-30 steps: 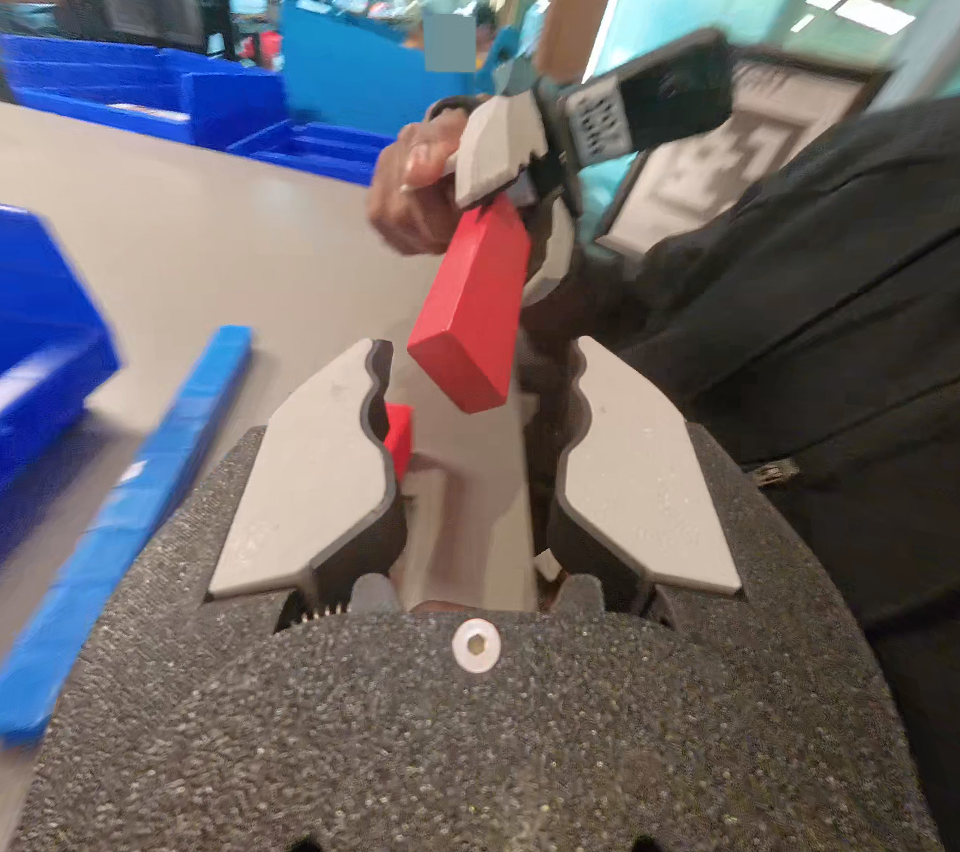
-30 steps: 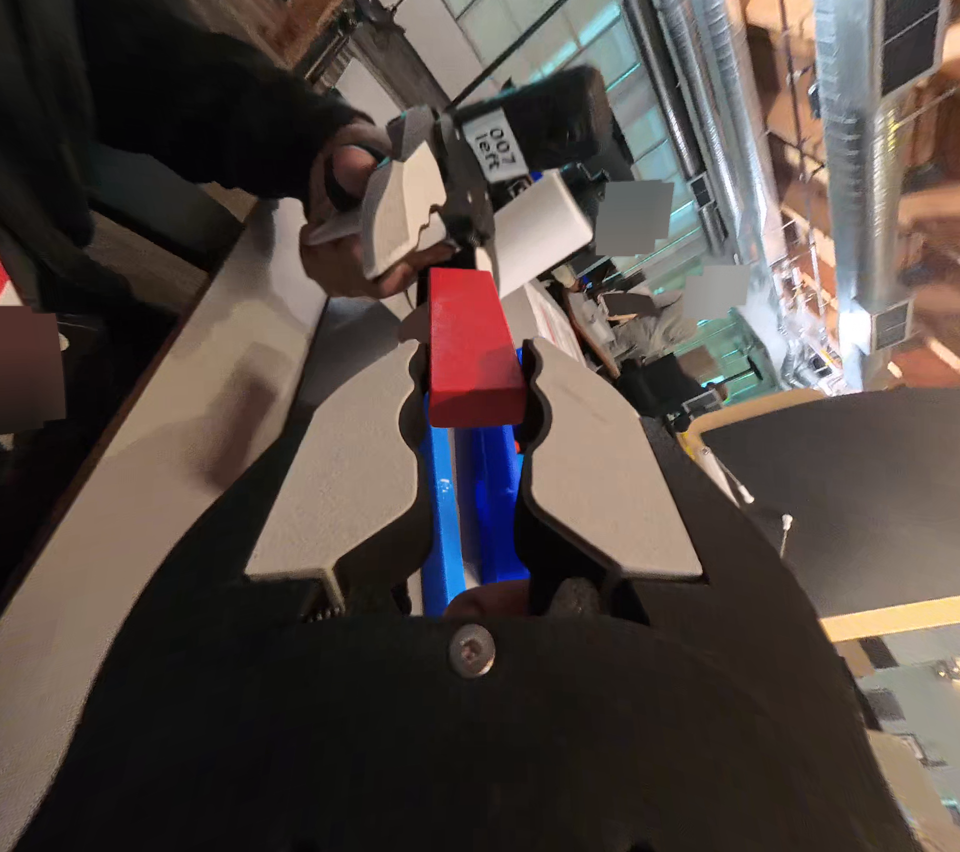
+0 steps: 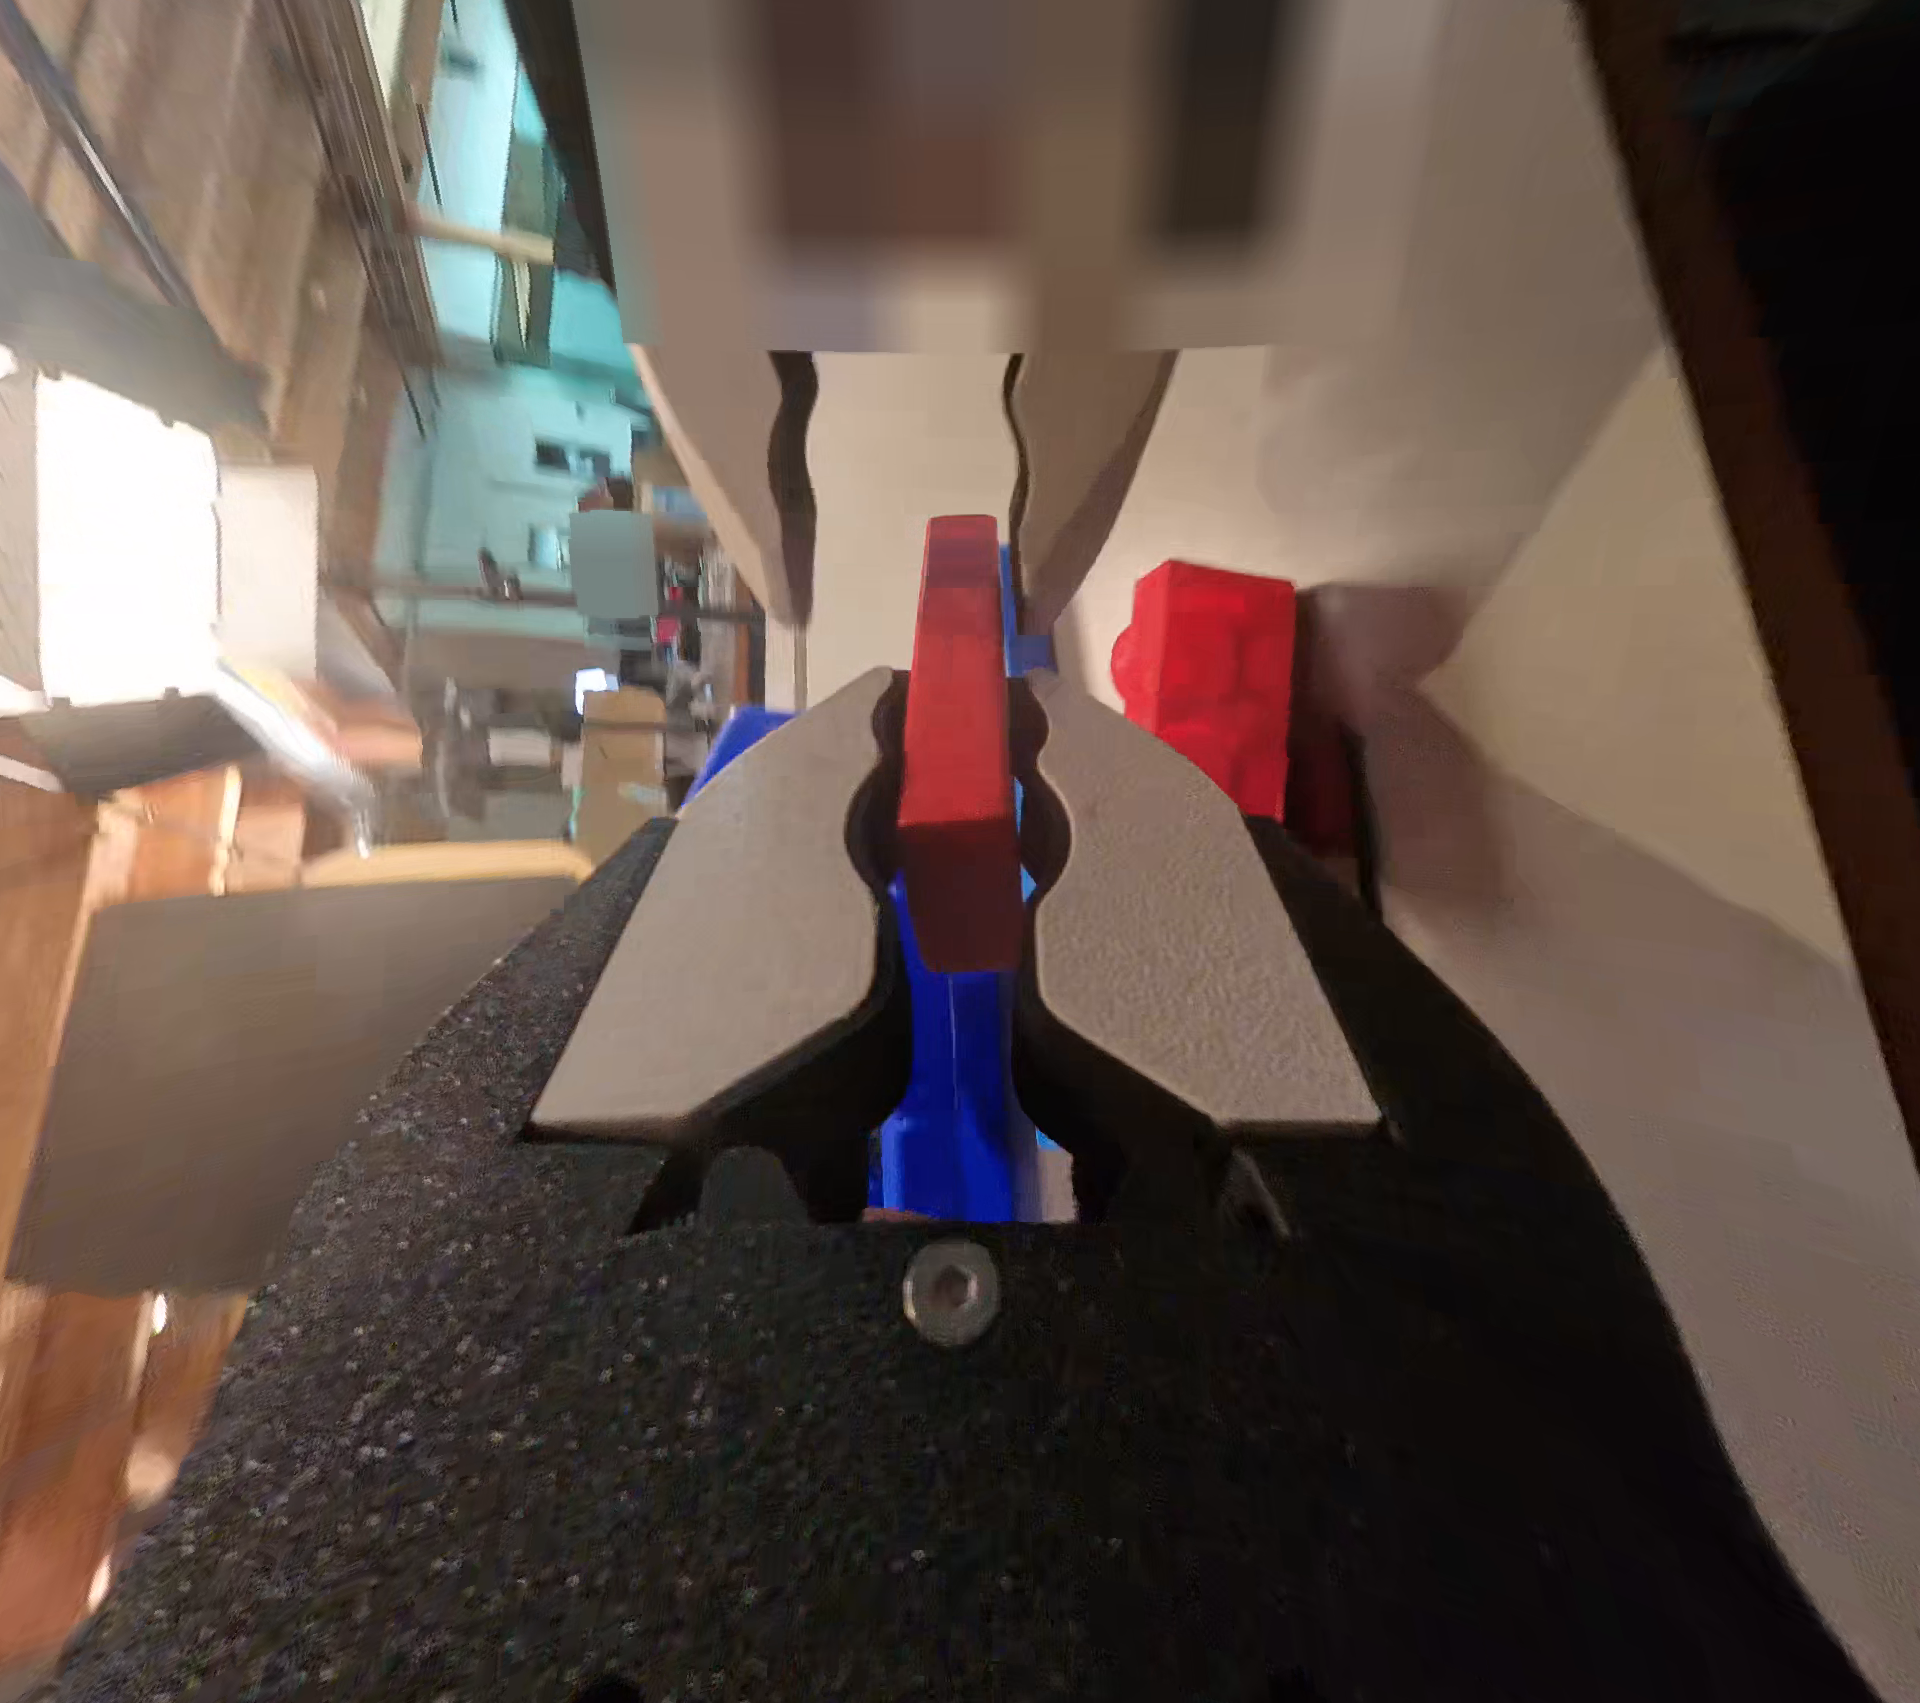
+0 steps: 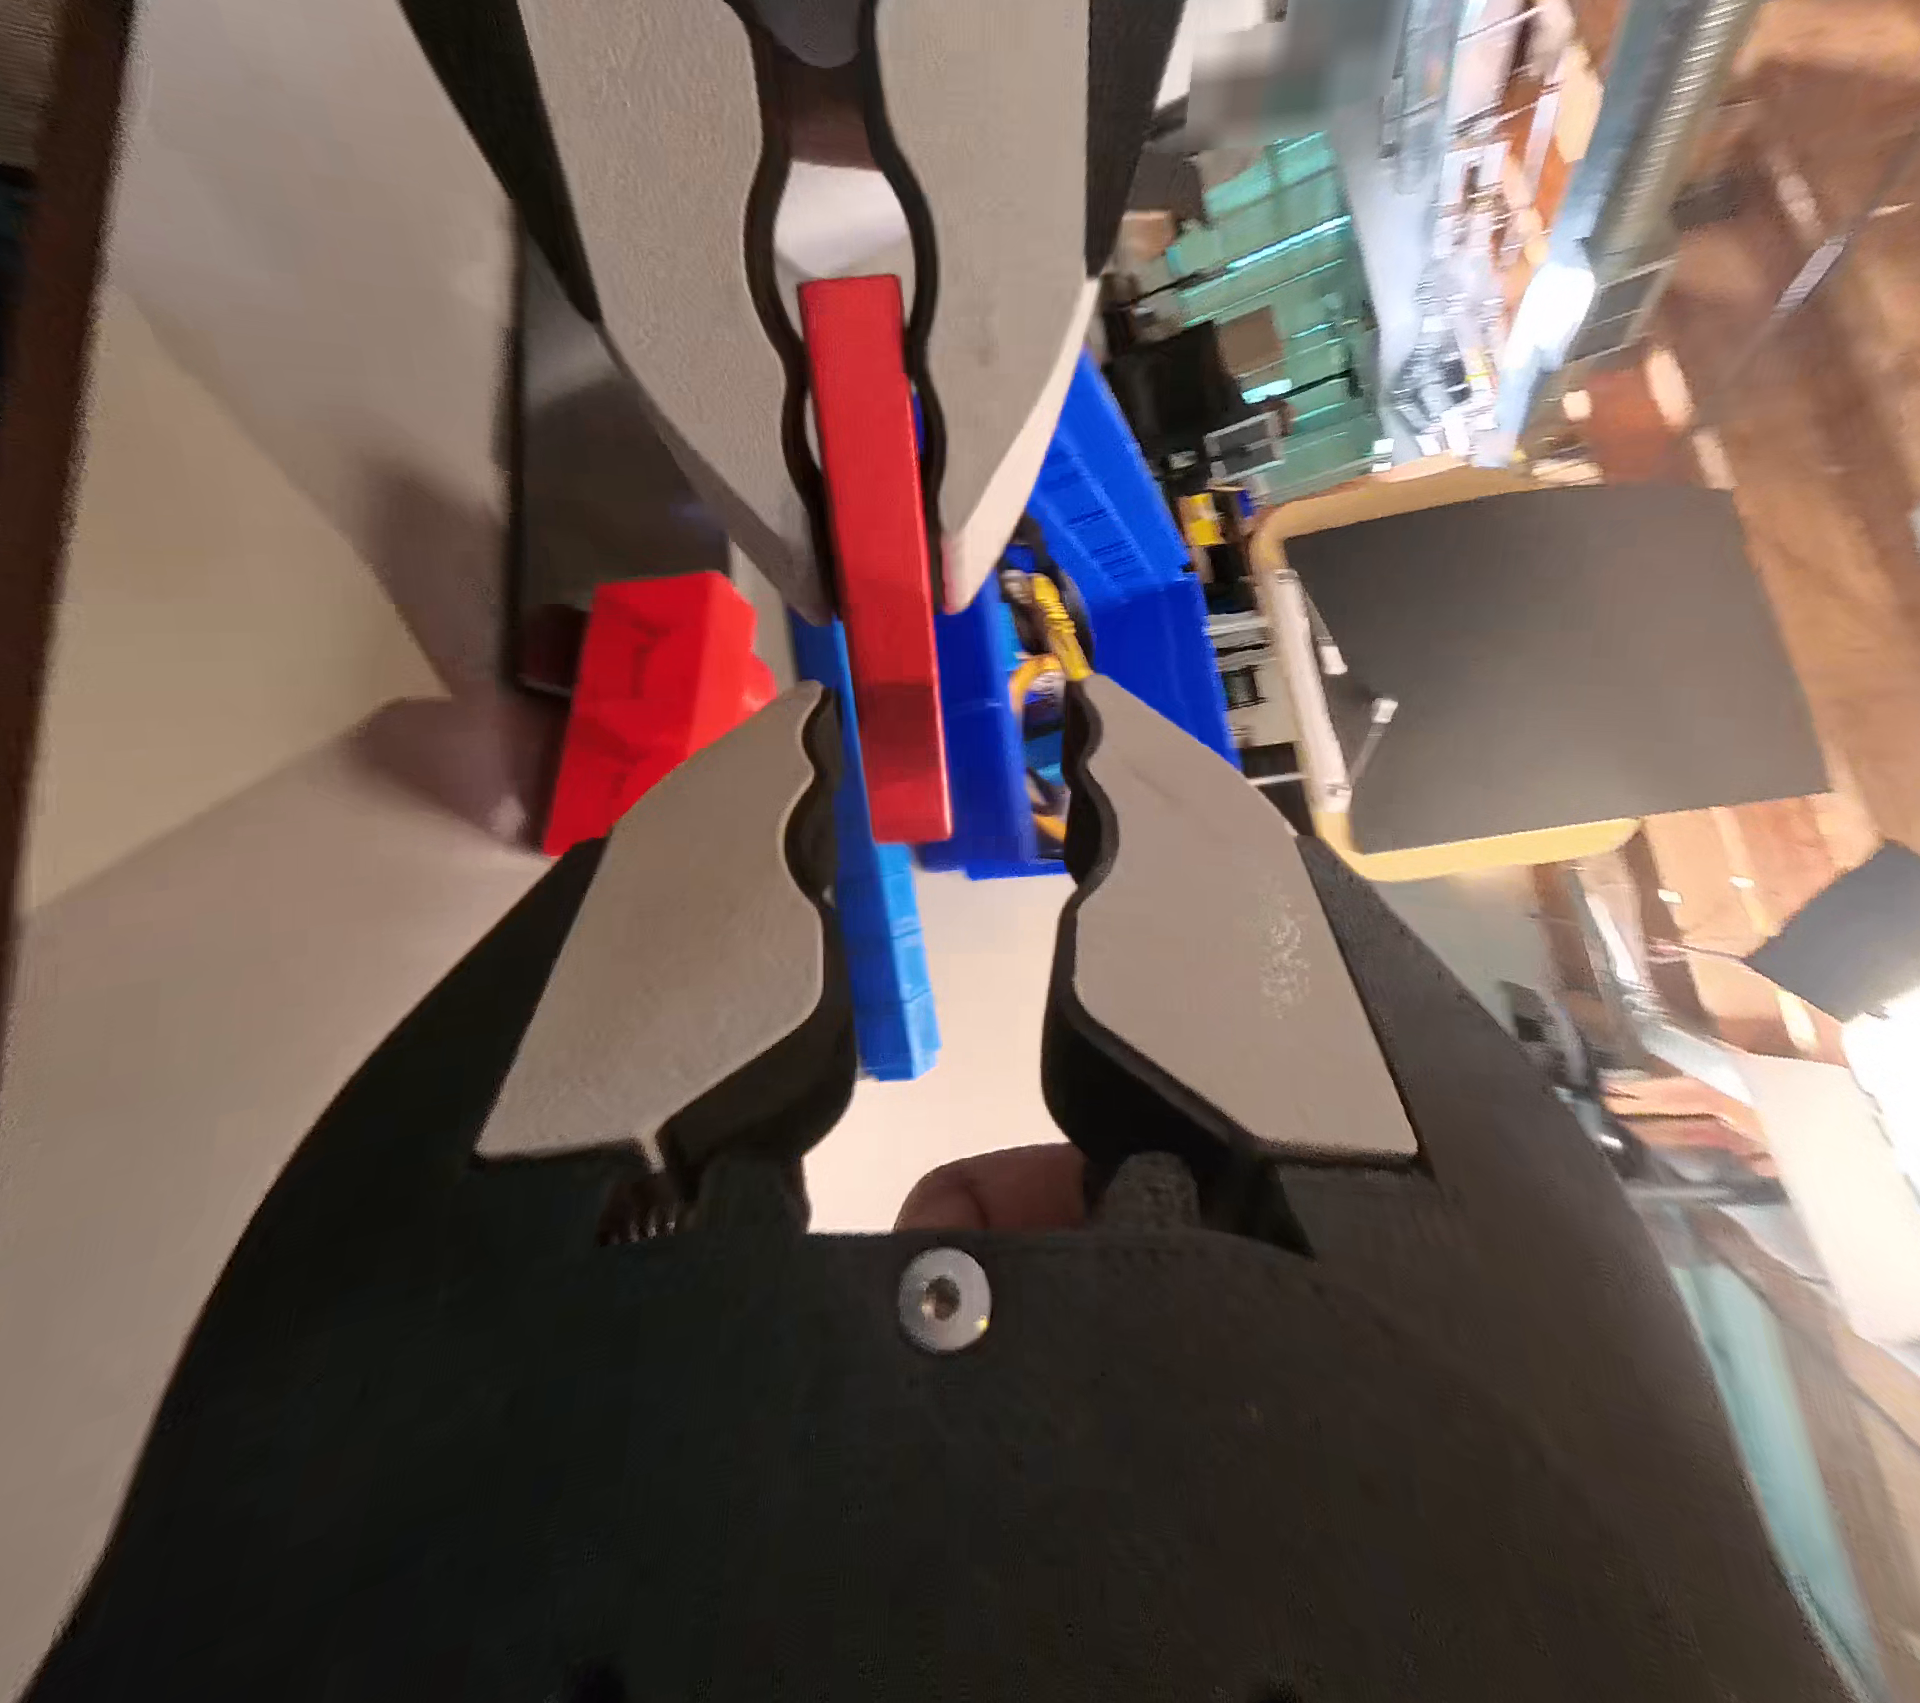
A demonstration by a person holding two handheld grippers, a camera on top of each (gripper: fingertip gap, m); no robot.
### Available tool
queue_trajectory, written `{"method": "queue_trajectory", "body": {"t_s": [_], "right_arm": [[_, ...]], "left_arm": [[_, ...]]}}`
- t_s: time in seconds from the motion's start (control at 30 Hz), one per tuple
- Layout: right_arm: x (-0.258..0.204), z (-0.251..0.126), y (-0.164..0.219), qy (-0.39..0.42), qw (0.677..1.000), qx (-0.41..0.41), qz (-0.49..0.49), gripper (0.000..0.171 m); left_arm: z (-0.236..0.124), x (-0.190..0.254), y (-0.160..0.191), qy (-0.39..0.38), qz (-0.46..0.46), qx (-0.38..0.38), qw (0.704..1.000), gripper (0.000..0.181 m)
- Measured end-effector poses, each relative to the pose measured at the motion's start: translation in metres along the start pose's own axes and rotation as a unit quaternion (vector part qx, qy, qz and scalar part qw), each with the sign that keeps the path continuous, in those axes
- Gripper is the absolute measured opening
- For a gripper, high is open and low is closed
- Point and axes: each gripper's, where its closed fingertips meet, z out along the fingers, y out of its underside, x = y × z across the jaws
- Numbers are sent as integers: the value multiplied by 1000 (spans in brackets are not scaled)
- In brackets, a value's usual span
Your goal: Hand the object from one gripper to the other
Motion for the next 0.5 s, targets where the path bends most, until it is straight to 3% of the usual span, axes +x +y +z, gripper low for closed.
{"method": "queue_trajectory", "body": {"t_s": [0.1,0.13,0.23,0.3,0.4,0.5], "right_arm": [[-10,2,2,-24,1000,-14,-6,17],[-8,2,3,-16,1000,-11,-7,17],[-1,-1,2,-16,999,11,39,17],[8,-6,-3,-21,992,48,111,17],[22,-16,-18,-33,958,127,255,17],[27,-28,-36,-67,883,212,413,17]], "left_arm": [[-4,-2,-16,-18,2,50,999,18],[-3,-5,-14,-25,-14,45,999,20],[-8,-20,-13,-48,-114,69,990,37],[-15,-31,-14,-53,-219,106,968,46],[-26,-45,-27,-37,-396,211,893,50],[-35,-54,-46,7,-534,325,780,52]]}}
